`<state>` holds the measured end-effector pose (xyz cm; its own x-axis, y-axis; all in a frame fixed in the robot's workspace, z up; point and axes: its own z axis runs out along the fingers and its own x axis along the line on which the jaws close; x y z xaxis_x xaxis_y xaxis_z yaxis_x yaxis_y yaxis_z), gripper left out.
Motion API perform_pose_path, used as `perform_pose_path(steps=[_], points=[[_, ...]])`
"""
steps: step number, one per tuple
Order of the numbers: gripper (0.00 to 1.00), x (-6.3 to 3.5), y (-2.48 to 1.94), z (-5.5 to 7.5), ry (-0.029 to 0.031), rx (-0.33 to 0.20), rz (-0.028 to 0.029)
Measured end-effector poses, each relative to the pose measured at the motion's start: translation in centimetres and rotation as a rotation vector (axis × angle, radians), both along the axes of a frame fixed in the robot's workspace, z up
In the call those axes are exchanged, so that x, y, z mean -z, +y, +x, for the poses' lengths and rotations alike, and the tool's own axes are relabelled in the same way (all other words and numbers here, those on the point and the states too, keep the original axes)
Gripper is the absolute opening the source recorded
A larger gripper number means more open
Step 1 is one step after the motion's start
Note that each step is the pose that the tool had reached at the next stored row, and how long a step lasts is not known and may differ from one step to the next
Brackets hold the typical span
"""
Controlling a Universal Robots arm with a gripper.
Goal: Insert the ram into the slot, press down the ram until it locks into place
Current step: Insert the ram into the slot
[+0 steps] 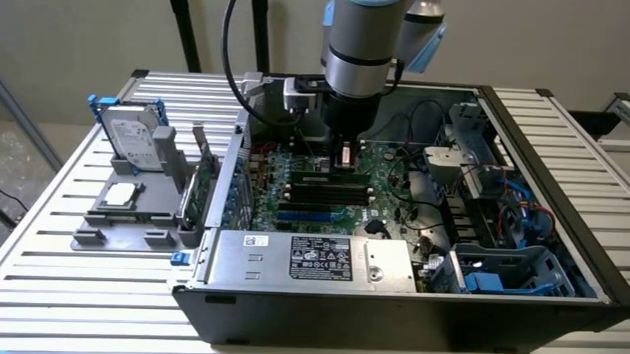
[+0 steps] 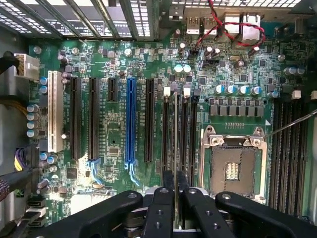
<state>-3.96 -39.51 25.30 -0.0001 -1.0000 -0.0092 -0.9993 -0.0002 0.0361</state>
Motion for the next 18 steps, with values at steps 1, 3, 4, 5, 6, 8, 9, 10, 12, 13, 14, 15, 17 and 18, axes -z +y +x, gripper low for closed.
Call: perform_pose_path(steps=[1, 3, 4, 5, 6, 8, 9, 10, 12, 13, 14, 15, 17, 18], points=[[0.14, 0.15, -0.03, 0.0, 0.0000, 0.000, -0.0001], [0.14, 0.41, -0.06, 0.0, 0.0001, 0.000, -0.0021], [0.14, 0.54, -0.06, 0.0, 0.0000, 0.000, -0.0030], [0.14, 0.68, -0.06, 0.0, 0.0000, 0.000, -0.0036], [0.14, 0.82, -0.08, 0.0, 0.0000, 0.000, -0.0041], [0.14, 1.08, -0.09, 0.0, 0.0001, 0.000, -0.0052], [0.14, 1.20, -0.09, 0.0, 0.0002, 0.000, -0.0057], [0.14, 1.32, -0.09, 0.0, 0.0003, 0.000, -0.0061], [0.14, 1.49, -0.12, 0.0, 0.0011, 0.000, -0.0065], [0.14, 1.54, -0.15, 0.0, 0.0015, 0.000, -0.0066], [0.14, 1.59, -0.15, 0.1, 0.0016, 0.000, -0.0065], [0.14, 1.63, -0.16, 0.1, 0.0018, 0.000, -0.0065], [0.14, 1.67, -0.19, 0.1, 0.0019, 0.000, -0.0066], [0.14, 1.69, -0.19, 0.1, 0.0019, 0.000, -0.0066]])
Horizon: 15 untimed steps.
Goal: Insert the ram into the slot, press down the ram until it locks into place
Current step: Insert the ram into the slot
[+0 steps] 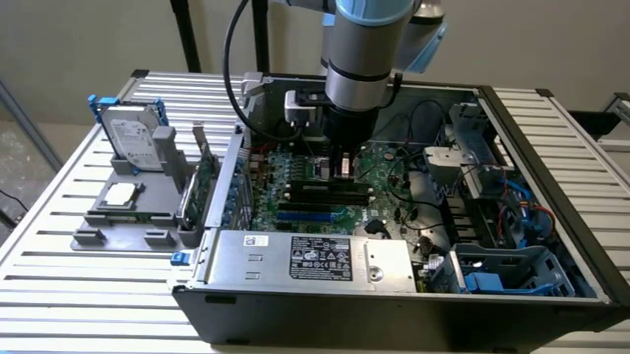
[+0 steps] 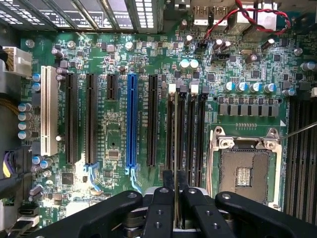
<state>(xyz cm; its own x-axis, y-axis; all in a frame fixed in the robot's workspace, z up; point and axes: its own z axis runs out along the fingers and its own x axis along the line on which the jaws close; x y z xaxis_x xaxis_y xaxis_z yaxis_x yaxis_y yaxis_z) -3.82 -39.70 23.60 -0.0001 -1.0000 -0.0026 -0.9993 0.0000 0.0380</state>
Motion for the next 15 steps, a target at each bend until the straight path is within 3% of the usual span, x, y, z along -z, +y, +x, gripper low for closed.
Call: perform_pose_path(steps=[15], points=[[0.14, 0.33, -0.11, 0.06, 0.0004, 0.000, -0.0088]])
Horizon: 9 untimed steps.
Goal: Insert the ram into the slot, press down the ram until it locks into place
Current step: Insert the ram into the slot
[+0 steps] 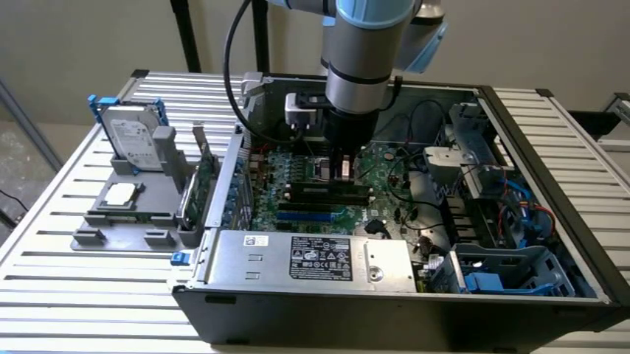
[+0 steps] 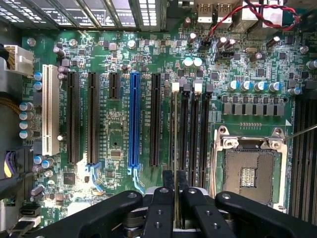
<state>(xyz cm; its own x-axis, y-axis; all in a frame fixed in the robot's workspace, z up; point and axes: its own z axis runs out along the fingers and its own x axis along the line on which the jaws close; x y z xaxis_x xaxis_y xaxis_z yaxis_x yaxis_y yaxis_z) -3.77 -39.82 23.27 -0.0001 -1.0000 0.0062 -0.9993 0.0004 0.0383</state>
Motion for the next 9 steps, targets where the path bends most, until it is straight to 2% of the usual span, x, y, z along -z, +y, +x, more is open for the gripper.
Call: perform_pose_path(steps=[5, 9], points=[[0.14, 0.15, -0.01, 0.00, 0.0001, 0.002, -0.0032], [0.14, 0.24, 0.00, 0.00, 0.0000, 0.006, -0.0031]])
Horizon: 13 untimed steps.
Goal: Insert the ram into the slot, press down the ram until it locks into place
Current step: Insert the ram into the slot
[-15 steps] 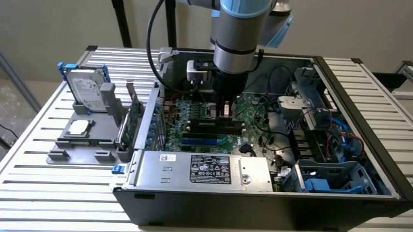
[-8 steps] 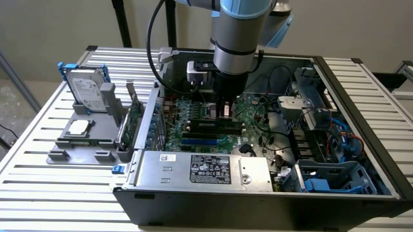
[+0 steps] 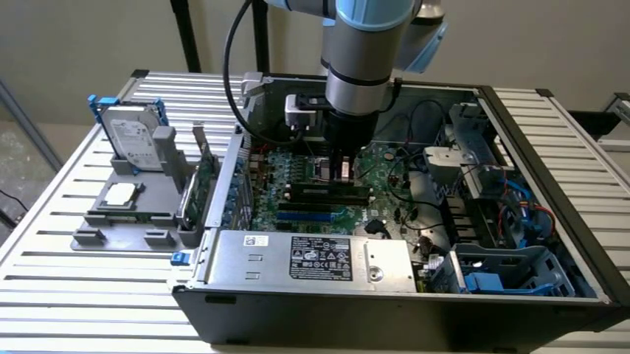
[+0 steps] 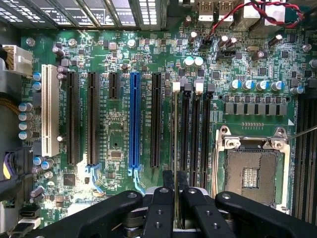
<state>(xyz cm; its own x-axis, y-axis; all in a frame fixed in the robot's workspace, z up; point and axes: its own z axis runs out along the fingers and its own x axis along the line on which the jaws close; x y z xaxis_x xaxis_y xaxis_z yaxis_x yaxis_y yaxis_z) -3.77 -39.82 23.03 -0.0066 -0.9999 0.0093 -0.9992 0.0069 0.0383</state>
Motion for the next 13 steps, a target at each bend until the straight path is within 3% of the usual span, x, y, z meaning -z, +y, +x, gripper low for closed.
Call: perform_pose_path(steps=[13], points=[[0.14, 0.43, 0.05, 0.04, -0.0022, 0.007, 0.0000]])
